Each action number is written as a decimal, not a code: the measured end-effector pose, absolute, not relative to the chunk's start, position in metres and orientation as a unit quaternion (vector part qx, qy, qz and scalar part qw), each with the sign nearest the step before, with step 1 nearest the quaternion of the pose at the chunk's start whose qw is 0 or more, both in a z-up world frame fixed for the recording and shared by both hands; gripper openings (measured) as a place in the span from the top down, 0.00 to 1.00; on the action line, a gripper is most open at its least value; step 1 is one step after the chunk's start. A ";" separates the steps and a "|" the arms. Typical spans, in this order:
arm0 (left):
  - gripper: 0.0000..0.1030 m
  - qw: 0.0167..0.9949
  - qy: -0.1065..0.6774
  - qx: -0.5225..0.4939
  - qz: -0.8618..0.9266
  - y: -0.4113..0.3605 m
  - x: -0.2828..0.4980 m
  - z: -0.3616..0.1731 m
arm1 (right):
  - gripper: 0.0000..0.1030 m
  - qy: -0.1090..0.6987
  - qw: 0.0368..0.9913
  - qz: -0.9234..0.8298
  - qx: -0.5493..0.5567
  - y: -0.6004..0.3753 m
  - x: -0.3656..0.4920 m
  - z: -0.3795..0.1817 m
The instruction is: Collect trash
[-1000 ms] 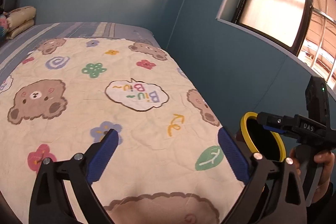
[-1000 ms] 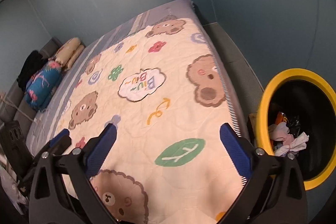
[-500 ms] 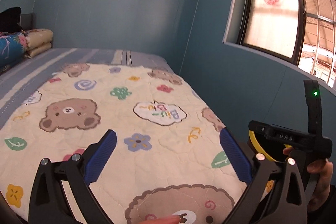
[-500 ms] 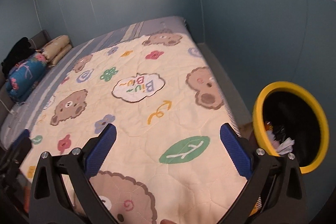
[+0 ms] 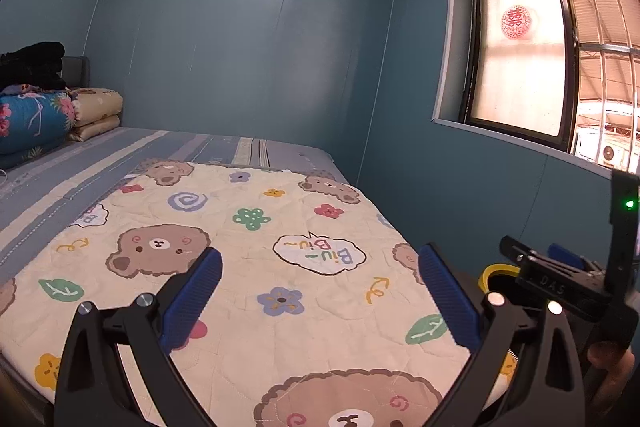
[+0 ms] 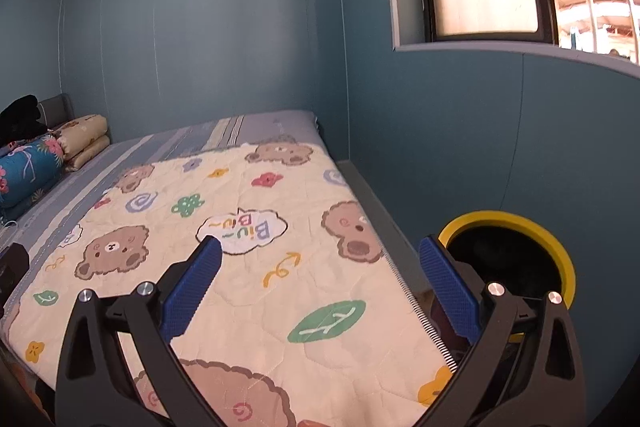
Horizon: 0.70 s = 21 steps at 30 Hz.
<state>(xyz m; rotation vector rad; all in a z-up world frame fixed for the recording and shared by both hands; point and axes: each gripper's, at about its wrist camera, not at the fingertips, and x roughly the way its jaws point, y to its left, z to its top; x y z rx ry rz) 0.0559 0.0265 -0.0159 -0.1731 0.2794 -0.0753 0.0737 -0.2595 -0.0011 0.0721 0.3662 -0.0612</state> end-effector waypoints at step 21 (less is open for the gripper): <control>0.08 0.985 0.143 -0.080 -0.044 0.019 0.055 -0.018 | 0.08 0.150 0.988 -0.034 0.025 -0.254 0.066 0.000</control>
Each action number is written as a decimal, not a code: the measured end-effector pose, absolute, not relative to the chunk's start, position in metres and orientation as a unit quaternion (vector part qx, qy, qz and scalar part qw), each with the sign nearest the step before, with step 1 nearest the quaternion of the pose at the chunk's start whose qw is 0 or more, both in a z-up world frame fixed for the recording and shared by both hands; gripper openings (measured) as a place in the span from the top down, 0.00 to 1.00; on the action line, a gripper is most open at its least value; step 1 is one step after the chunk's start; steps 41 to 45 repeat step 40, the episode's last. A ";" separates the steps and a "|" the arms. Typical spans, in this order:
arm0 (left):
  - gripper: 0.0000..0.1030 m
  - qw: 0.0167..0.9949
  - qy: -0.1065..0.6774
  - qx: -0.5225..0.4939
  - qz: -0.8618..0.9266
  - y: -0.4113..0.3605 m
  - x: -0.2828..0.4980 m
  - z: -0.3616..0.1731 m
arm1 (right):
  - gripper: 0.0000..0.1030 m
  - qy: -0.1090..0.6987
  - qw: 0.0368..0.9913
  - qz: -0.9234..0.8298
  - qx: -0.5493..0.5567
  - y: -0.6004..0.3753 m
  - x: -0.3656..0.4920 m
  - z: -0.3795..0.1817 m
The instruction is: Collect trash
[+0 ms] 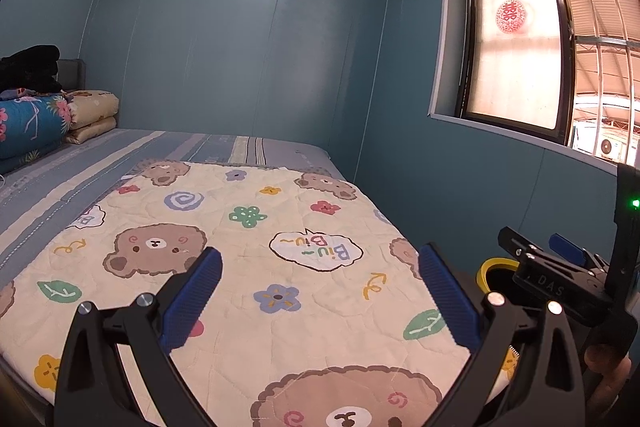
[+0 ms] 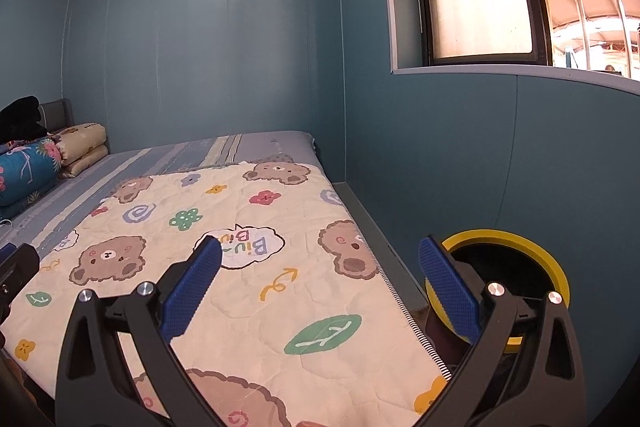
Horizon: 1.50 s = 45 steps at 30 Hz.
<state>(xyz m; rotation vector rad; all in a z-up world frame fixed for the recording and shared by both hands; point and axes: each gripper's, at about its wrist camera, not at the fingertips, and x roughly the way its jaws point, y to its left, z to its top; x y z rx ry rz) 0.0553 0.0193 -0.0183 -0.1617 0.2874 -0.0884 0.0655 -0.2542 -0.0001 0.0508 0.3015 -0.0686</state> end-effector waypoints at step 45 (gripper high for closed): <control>0.08 0.983 0.152 -0.085 -0.051 0.017 0.056 -0.022 | 0.08 0.153 0.987 -0.033 0.034 -0.258 0.067 -0.003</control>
